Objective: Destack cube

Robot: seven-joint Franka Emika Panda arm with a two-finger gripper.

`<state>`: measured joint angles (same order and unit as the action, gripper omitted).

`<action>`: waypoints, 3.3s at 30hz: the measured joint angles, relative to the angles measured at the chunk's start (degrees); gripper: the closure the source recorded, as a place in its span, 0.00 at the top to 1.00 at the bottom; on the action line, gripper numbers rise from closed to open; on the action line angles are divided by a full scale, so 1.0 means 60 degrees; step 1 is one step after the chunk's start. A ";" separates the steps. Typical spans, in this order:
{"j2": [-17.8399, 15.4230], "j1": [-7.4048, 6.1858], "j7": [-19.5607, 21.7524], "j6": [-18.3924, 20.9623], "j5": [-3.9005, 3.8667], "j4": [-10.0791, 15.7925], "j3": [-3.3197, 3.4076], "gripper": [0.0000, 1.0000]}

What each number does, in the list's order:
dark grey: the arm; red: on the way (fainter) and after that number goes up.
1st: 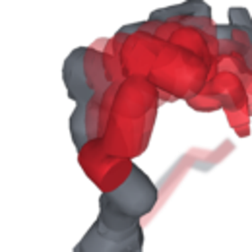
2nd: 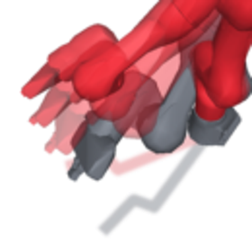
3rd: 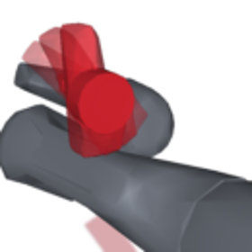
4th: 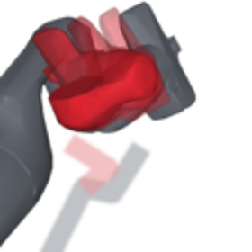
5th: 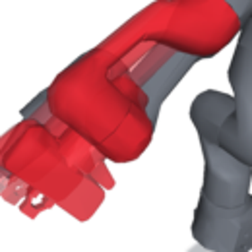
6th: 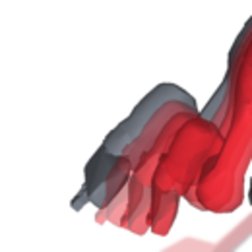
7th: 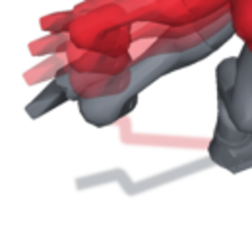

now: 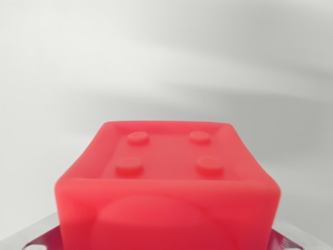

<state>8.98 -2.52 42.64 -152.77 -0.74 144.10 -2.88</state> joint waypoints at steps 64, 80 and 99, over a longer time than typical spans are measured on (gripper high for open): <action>-0.0214 -0.0862 0.0048 -0.2282 -0.0168 0.2462 -0.0099 0.00; 0.1178 -0.1132 0.0187 -0.3387 -0.0354 0.2211 0.0224 0.00; 0.1901 -0.1287 0.0187 -0.3915 -0.0354 0.2013 0.0371 1.00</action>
<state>20.39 -10.24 43.76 -176.26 -2.86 156.18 -0.65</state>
